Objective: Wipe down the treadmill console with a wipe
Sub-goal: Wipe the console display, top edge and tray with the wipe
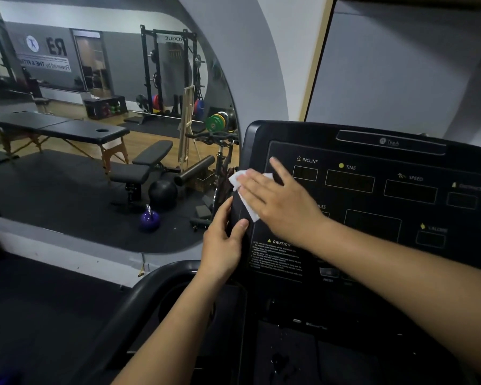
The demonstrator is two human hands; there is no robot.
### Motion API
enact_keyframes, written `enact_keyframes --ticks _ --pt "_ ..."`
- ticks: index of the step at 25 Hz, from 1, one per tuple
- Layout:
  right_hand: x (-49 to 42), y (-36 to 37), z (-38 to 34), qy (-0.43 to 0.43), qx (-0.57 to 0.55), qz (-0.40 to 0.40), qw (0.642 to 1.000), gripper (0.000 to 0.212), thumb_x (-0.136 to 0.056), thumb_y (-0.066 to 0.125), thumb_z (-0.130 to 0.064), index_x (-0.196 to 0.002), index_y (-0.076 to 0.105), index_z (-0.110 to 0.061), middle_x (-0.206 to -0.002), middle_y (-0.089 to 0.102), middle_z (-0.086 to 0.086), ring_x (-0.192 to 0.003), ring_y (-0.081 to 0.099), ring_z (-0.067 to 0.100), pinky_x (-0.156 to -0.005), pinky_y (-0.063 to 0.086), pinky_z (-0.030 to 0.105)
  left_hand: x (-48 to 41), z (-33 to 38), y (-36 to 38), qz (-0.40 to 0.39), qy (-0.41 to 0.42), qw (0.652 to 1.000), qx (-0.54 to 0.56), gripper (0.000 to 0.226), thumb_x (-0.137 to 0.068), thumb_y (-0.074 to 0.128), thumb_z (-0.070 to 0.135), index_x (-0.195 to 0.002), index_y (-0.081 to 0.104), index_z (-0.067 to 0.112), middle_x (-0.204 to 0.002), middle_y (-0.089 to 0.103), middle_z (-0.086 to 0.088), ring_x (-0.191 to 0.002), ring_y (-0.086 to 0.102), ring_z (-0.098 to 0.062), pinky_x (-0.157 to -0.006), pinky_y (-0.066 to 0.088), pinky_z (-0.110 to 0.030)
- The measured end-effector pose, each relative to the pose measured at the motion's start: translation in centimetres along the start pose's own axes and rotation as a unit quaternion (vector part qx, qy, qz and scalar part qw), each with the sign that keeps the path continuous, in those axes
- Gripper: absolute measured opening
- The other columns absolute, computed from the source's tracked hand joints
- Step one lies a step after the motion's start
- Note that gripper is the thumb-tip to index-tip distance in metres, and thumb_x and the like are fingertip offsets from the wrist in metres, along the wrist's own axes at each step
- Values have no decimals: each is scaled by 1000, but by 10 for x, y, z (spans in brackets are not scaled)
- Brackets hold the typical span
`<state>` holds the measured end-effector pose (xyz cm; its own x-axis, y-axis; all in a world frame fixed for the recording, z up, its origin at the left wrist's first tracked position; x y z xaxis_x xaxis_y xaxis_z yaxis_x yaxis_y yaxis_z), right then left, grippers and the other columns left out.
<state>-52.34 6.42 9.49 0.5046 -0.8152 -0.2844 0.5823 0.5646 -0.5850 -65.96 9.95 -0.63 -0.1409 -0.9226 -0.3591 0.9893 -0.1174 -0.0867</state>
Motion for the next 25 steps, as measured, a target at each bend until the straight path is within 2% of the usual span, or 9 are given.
enact_keyframes --ticks 2,5,7,12,14,17,21,23,25 --pt "-15 0 23 49 -3 -19 999 67 -90 47 -23 -152 21 -13 -160 19 10 -148 16 25 -113 -2 61 0 0 0 -3 -5 1000 8 50 -96 60 14 -143 48 28 -135 59 16 -126 53 2 -109 42 -25" --pt "-38 -4 59 143 -30 -6 989 70 -91 53 -16 -153 21 -15 -162 15 6 -148 14 22 -116 1 62 2 1 0 -5 -9 1000 6 51 -98 58 15 -146 45 28 -137 59 13 -127 53 -1 -111 41 -32" --pt "-39 -6 58 161 -46 8 986 70 -90 53 -16 -152 21 -14 -161 15 7 -148 15 23 -116 2 61 3 2 0 -5 -9 1000 6 52 -98 57 15 -146 44 28 -138 58 13 -128 52 0 -112 41 -32" --pt "9 4 -11 -13 -92 4 996 63 -86 27 -15 -149 31 -12 -159 22 11 -147 18 27 -115 -4 57 4 6 0 -7 8 1000 -7 52 -98 58 14 -147 45 23 -143 55 7 -134 49 -6 -114 39 -34" --pt "15 2 -10 -49 -85 0 995 61 -87 30 -16 -148 35 -14 -158 26 10 -146 22 27 -114 -4 58 4 6 0 -7 14 1000 -9 50 -98 58 14 -145 47 23 -141 56 10 -132 50 -5 -112 40 -30" --pt "-9 3 30 32 -38 -10 999 68 -89 46 -16 -152 21 -18 -161 16 7 -148 14 23 -113 -6 60 3 5 0 -7 -7 1000 -3 52 -98 57 14 -148 44 23 -143 53 10 -133 49 -6 -113 38 -28" --pt "-30 0 70 184 -78 6 980 70 -92 51 -14 -153 17 -15 -162 13 8 -149 10 24 -114 -5 56 3 4 1 -8 -11 1000 4 52 -99 56 14 -148 43 25 -141 56 9 -130 50 -3 -113 40 -31" --pt "-27 -1 53 199 -90 13 976 69 -91 46 -14 -153 16 -13 -162 9 9 -149 6 25 -114 -6 56 3 4 2 -6 -10 1000 7 51 -99 55 14 -147 44 26 -140 57 10 -130 50 -2 -113 40 -31" --pt "-14 3 20 152 -85 16 985 71 -86 38 -15 -153 15 -13 -162 7 10 -149 4 26 -115 -6 56 4 4 2 -5 -6 1000 6 52 -99 56 14 -148 43 24 -143 55 8 -132 49 -4 -114 39 -33"
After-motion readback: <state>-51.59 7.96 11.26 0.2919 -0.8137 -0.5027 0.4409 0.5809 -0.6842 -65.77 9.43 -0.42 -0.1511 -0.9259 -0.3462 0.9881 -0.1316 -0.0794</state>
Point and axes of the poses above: each hand's wrist, its own x-axis away from the middle knuckle, its own y-axis out of the palm, z = x × y, the point moved 1 cm from there along -x, towards the middle knuckle
